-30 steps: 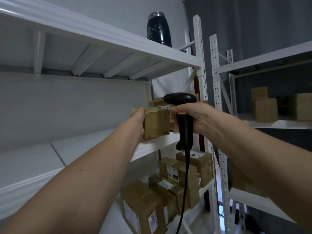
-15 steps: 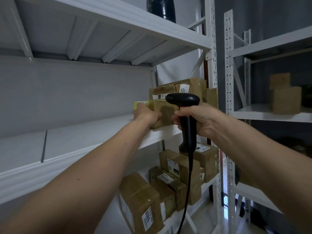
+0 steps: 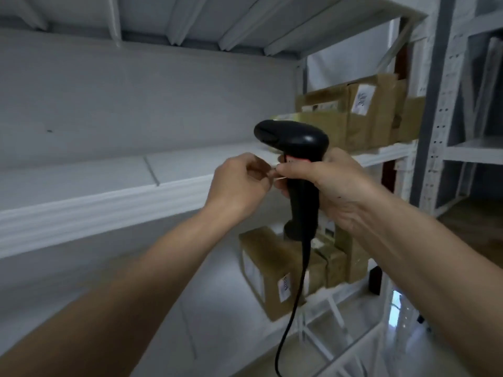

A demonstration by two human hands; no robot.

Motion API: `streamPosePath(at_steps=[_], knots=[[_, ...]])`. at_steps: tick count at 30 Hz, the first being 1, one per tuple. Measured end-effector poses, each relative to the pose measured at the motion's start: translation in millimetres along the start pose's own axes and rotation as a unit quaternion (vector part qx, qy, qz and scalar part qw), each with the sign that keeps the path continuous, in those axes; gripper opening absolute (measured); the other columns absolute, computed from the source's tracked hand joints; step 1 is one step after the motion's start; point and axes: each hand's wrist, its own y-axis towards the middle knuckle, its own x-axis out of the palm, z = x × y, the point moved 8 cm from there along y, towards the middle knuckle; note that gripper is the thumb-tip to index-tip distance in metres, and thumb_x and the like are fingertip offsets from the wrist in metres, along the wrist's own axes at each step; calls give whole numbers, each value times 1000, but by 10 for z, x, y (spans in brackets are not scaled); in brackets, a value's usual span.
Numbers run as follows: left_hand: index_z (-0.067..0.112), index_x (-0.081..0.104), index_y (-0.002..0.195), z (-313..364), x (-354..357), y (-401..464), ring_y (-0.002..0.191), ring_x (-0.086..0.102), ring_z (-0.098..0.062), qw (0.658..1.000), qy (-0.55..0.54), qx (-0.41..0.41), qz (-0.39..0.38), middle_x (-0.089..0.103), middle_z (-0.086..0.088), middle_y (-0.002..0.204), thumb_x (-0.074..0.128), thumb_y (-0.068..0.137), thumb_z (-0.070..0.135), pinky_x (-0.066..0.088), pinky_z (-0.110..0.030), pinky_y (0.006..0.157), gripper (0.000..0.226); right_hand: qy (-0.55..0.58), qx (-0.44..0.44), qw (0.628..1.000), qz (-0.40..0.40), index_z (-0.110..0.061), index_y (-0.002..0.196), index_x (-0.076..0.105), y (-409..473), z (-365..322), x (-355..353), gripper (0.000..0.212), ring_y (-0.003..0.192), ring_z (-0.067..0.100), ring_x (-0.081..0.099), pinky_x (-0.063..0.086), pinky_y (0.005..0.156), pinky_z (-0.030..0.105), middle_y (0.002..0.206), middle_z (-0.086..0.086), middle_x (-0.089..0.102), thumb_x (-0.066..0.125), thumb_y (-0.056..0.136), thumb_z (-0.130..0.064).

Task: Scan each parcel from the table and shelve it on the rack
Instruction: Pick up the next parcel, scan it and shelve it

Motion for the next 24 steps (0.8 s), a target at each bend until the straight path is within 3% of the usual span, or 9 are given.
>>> streamPosePath(at_steps=[4,8,14,16,18,21,24], knots=[[25,64,81,-701,-555,-731,70,60,-3,996,43,-72,-7,64,12,74,70,85,16,46,-16,67,12,12,18,999,-46,-2,90,67,-453,432,825,13,73,24,67,57,81,40,88,24,69,71,78,2],[25,64,84,-1434,-1300,-1535,73,59,-8,981,114,-156,0,62,13,75,68,86,20,43,-22,67,7,-18,50,991,-120,-12,84,68,-998,945,1838,12,83,29,70,55,87,48,89,21,71,73,78,-3],[19,70,93,-2142,-2678,-2828,81,62,-11,938,224,-261,43,70,7,89,66,85,17,43,-20,72,8,-15,74,969,-236,-22,79,63,-1966,1306,3470,20,70,17,69,57,70,28,79,12,71,77,75,-8],[23,68,89,-2319,-3156,-3314,80,63,-10,922,245,-292,63,70,8,89,68,85,19,47,-21,74,6,-14,88,957,-275,-21,82,64,-2317,1384,3993,20,77,24,69,57,75,33,82,15,71,76,75,-7],[27,63,87,-2485,-3632,-3840,80,64,-10,906,248,-329,91,67,11,85,70,84,21,51,-26,76,9,-19,96,946,-308,-19,82,64,-2678,1449,4494,19,84,33,68,55,83,45,87,21,70,74,77,-4],[29,62,85,-2686,-4301,-4696,82,64,-11,875,245,-395,134,64,15,82,71,83,24,52,-28,77,11,-19,107,929,-353,-2,87,65,-3238,1536,5191,12,79,38,65,51,86,56,93,31,65,72,78,-1],[29,59,78,-2777,-4889,-5555,85,65,-13,842,245,-451,168,67,11,87,70,85,22,51,-29,74,15,-18,124,910,-394,3,88,65,-3805,1630,5817,15,78,43,62,52,77,50,85,31,64,73,78,-3]])
